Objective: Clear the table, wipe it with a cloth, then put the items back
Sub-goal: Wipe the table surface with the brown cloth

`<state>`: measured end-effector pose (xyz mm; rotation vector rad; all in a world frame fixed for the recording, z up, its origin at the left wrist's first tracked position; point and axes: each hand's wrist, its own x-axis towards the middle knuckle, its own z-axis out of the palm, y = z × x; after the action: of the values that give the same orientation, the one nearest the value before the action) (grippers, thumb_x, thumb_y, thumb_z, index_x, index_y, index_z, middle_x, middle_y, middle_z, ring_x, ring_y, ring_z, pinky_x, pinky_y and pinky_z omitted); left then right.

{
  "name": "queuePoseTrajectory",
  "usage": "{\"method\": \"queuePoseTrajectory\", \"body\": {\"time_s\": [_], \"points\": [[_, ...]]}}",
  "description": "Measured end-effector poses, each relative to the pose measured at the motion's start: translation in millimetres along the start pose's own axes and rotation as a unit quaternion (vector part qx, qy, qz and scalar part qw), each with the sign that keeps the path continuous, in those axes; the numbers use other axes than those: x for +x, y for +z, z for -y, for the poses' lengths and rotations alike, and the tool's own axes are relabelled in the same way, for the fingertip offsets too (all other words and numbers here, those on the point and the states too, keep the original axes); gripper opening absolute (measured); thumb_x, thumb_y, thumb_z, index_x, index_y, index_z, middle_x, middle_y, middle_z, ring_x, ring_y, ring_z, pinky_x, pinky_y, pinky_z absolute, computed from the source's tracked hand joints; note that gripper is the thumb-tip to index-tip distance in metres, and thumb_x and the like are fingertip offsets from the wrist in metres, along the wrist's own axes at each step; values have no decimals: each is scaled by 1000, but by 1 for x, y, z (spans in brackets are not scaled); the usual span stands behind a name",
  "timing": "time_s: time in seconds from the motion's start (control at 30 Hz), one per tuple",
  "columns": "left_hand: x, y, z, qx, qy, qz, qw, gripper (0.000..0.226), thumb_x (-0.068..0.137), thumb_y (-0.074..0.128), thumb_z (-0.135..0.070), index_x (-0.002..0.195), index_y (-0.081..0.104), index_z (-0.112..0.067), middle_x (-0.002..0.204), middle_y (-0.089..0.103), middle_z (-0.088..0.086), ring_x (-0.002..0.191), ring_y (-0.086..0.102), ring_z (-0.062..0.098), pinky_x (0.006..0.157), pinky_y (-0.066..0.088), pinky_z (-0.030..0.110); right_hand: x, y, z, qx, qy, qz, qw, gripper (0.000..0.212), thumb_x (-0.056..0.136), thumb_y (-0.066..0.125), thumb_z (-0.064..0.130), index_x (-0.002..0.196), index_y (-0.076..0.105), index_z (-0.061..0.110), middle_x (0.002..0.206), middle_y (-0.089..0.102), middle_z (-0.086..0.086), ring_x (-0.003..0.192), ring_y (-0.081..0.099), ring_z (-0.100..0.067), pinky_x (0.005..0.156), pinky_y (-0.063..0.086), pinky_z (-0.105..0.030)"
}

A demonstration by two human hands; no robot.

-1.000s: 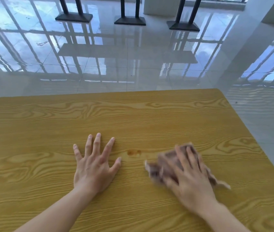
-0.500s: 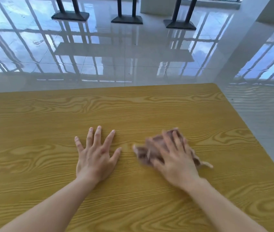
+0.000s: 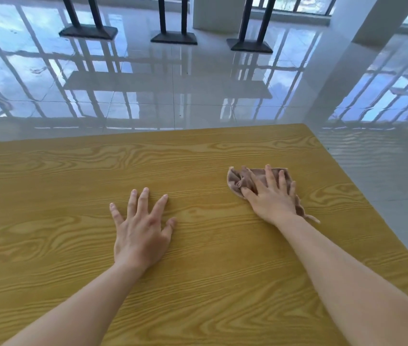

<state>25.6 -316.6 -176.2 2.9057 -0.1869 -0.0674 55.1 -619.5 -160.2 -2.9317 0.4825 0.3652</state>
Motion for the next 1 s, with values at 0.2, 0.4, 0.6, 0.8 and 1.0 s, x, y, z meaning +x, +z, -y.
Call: {"method": "queuePoseTrajectory", "body": {"time_s": [0.2, 0.4, 0.6, 0.8, 1.0], "points": [[0, -1, 1, -18, 0, -7, 1000, 56, 98, 37, -53, 152, 28, -41, 167, 12, 4, 154, -3, 24, 119, -5, 65, -53, 29, 91, -28, -188, -7, 982, 60, 92, 15, 74, 147, -8, 63, 164, -24, 5, 147, -30, -31, 115, -17, -61], [-3, 1, 1, -21, 4, -21, 1000, 51, 99, 36, -46, 149, 31, -39, 166, 16, 3, 154, 1, 23, 120, -4, 63, -42, 10, -13, -58, -109, -17, 992, 62, 91, 12, 76, 144, -16, 63, 164, -24, 6, 149, -26, -26, 121, -10, -56], [1, 3, 0, 1, 4, -14, 1000, 49, 100, 26, -53, 147, 28, -39, 165, 16, 2, 154, 1, 25, 119, -1, 65, -44, 19, 55, -11, -79, -13, 997, 64, 92, 12, 74, 149, -10, 58, 164, -24, 1, 147, -29, -35, 116, -15, -62], [-12, -7, 9, -9, 21, 32, 999, 60, 99, 17, -59, 156, 14, -40, 168, 1, -4, 154, -10, 19, 123, -8, 51, -125, 38, 17, -58, -224, -22, 973, 58, 93, 19, 74, 139, -16, 70, 162, -28, 11, 146, -35, -21, 119, -17, -53], [-97, -2, 12, 16, 93, 45, 995, 72, 94, 2, -69, 158, 8, -37, 168, -6, 1, 152, -18, 20, 122, -6, 44, -63, 28, 66, 2, -45, -4, 999, 63, 92, 14, 74, 150, -6, 58, 165, -23, 4, 149, -26, -32, 117, -16, -59]]}}
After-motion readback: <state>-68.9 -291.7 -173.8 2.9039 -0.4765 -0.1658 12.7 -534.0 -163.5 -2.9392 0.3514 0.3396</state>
